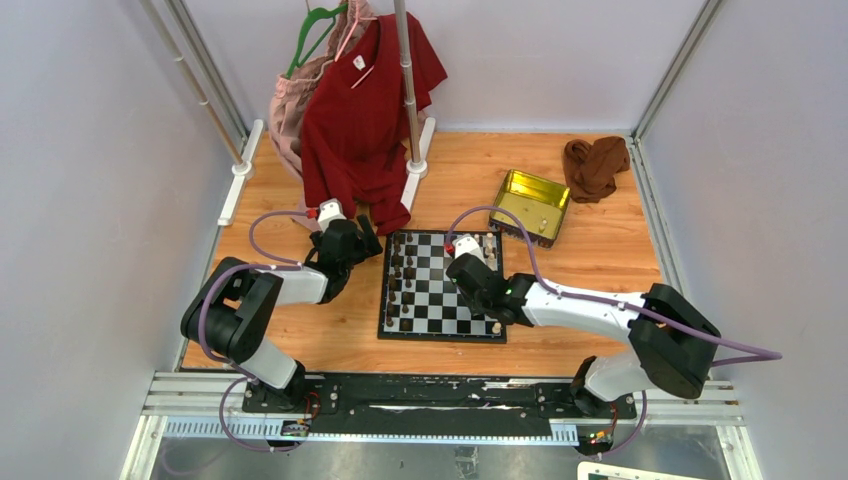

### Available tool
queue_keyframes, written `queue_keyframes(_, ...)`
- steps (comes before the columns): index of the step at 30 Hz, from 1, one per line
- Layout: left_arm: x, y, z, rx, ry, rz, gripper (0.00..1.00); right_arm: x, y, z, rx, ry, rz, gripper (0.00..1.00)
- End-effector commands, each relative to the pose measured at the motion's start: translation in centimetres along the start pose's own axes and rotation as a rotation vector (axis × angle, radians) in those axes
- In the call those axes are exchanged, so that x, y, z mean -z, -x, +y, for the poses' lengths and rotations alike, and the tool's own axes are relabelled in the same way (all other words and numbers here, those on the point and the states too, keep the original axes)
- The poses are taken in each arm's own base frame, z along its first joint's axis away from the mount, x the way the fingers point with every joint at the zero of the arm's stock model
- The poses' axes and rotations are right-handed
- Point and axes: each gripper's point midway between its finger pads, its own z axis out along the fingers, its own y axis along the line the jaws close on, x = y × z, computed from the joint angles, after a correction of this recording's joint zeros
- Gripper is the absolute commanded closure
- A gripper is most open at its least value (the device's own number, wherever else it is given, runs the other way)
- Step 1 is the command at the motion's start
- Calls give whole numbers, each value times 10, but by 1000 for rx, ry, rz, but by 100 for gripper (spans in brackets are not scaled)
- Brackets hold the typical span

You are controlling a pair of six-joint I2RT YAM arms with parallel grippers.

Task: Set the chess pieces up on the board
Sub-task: Place the chess piece on the chessboard.

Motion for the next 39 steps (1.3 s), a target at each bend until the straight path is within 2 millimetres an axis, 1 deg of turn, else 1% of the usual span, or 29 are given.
queue_keyframes(1,3,-14,15,-21,35,42,0,-2,-8,-4,19,-35,13,100)
queue_keyframes(4,3,-15,14,-22,33,44,0,-2,-9,-3,19,-34,17,100)
queue_keyframes(13,4,-15,14,-24,32,45,0,-2,-10,-4,18,-38,27,92)
queue_keyframes(25,4,-15,14,-23,31,44,0,0,-8,-6,20,-46,21,80)
queue_keyframes(26,4,-15,15,-23,32,45,0,0,-8,-6,20,-45,21,76)
queue_keyframes(27,4,-15,14,-24,31,45,0,0,-7,-6,21,-44,20,74)
queue_keyframes(35,4,-15,15,-23,31,45,0,3,-3,-4,19,-33,13,72)
queue_keyframes(39,4,-15,15,-23,33,46,0,7,2,-3,17,-23,1,72)
